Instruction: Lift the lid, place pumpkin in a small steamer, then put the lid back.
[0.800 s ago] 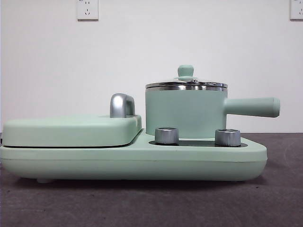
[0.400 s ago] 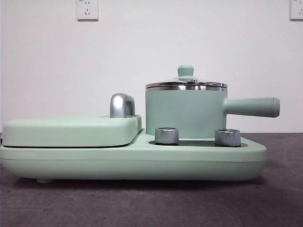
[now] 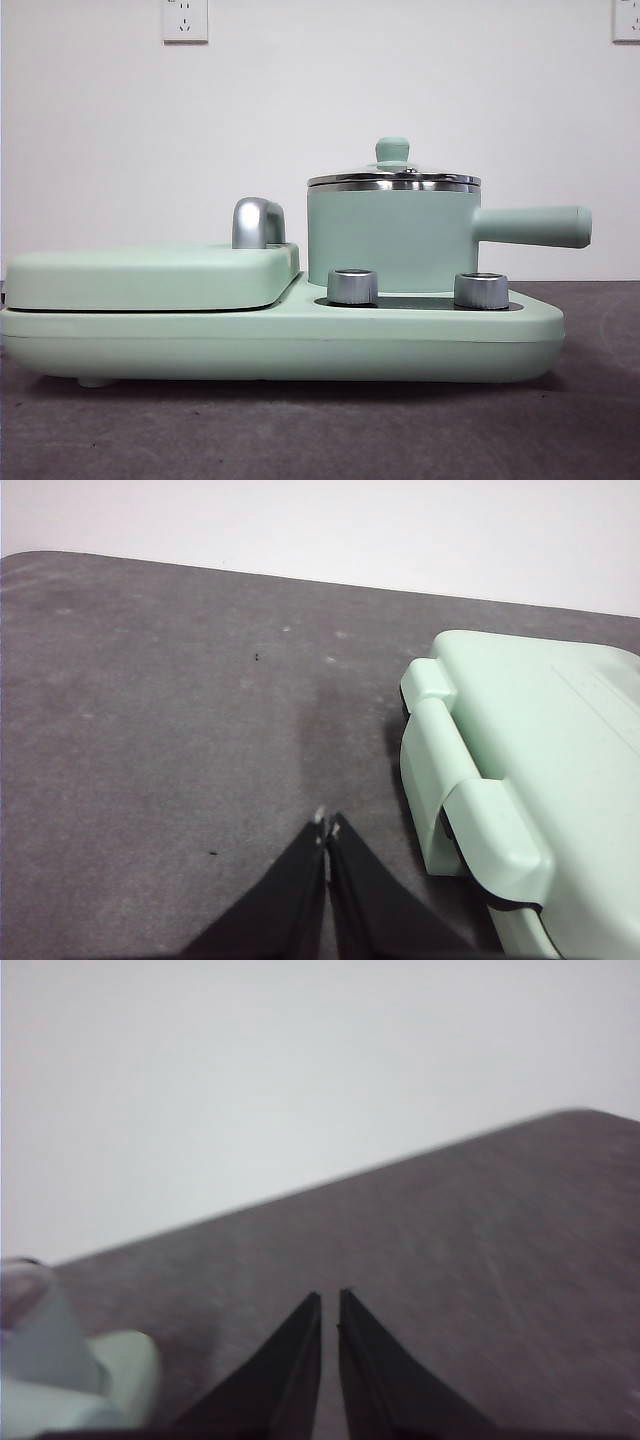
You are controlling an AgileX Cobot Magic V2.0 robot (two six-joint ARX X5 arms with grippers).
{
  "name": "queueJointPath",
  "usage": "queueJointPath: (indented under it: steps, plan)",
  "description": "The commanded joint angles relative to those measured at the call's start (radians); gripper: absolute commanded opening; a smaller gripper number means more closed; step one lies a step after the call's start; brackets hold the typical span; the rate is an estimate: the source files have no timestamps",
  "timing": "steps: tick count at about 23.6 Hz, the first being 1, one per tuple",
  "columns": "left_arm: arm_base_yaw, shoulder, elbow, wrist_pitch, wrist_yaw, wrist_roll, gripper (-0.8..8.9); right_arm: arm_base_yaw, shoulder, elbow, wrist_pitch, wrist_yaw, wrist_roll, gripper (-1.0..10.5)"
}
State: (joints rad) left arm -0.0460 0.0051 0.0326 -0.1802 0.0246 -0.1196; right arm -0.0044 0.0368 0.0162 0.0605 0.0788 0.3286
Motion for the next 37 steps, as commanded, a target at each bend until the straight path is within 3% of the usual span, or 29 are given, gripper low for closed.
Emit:
queueJointPath:
  steps: [1, 5, 11, 14, 22, 37]
  plan:
    - [0.001, -0.002, -0.019, -0.006, -0.003, 0.01, 0.06, -0.022, -0.009, -0.005, -0.079, 0.005, -0.026, 0.3]
    - [0.001, -0.002, -0.019, -0.006, -0.003, 0.01, 0.06, -0.024, -0.009, -0.005, -0.203, 0.062, -0.048, 0.3]
    - [0.001, -0.002, -0.019, -0.006, -0.003, 0.01, 0.06, -0.024, -0.035, -0.005, -0.227, -0.006, -0.274, 0.2]
    - [0.001, -0.002, -0.019, -0.006, -0.003, 0.01, 0.06, -0.024, -0.033, -0.005, -0.235, -0.045, -0.323, 0.2]
    - [0.001, -0.002, -0.019, -0.006, -0.003, 0.01, 0.06, -0.024, -0.033, -0.005, -0.237, -0.115, -0.309, 0.2]
    - [0.001, -0.002, -0.019, -0.006, -0.003, 0.01, 0.06, -0.024, -0.033, -0.005, -0.218, -0.112, -0.303, 0.2]
